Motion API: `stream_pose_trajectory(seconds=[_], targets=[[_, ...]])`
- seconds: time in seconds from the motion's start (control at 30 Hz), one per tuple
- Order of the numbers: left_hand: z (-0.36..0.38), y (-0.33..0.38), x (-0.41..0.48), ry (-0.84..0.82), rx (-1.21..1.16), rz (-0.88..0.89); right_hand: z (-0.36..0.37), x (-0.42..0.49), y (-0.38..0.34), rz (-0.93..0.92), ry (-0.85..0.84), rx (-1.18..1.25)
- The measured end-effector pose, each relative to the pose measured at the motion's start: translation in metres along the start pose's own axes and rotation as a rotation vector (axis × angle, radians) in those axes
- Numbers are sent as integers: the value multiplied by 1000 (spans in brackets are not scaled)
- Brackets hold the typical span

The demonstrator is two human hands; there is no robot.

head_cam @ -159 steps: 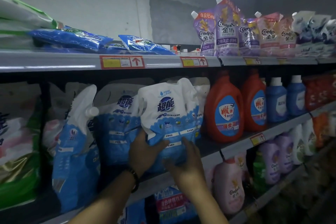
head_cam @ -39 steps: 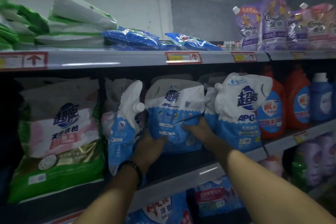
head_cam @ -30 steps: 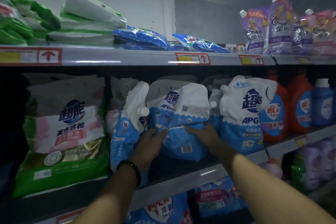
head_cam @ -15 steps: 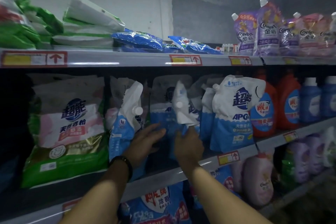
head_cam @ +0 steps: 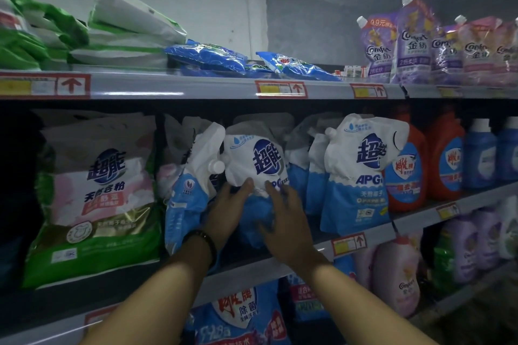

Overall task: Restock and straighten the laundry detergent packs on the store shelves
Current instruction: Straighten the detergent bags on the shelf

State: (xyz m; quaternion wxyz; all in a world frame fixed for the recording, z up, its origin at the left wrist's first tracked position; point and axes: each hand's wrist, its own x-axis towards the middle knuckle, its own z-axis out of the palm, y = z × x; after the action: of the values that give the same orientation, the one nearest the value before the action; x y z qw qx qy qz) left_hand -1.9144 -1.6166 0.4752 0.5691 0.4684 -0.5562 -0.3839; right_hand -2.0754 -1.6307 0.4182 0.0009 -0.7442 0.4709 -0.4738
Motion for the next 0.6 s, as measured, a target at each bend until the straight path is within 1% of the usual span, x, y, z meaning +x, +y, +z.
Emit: stream_pose_trajectory(seconds=[0.07,0.13,0.17,0.23,0.33,0.43,0.5,0.57,0.6], targets=[[7,-9,22,153,-7,-12,10,-11,4,-24,-55,-28],[12,-13,43,248,3,-22,13,-17,3,3,-81,-37],[15,-3,44,276,-2,-4,14,-19,3,23,-95,-58],[18,13,51,333,61,35,13,-20,2,32,-137,-124],[13,25,50,493,155,131,11,-23,3,-38,-185,-171],[11,14,32,529,217,204,9,-25,1,-52,-222,-114],[22,11,23,527,146,220,8,-26,3,-63,-221,-98],[40,5,11,503,88,225,6,-23,3,-35,-190,5],[47,-3,4,500,101,259,4,-19,3,8,-157,84]])
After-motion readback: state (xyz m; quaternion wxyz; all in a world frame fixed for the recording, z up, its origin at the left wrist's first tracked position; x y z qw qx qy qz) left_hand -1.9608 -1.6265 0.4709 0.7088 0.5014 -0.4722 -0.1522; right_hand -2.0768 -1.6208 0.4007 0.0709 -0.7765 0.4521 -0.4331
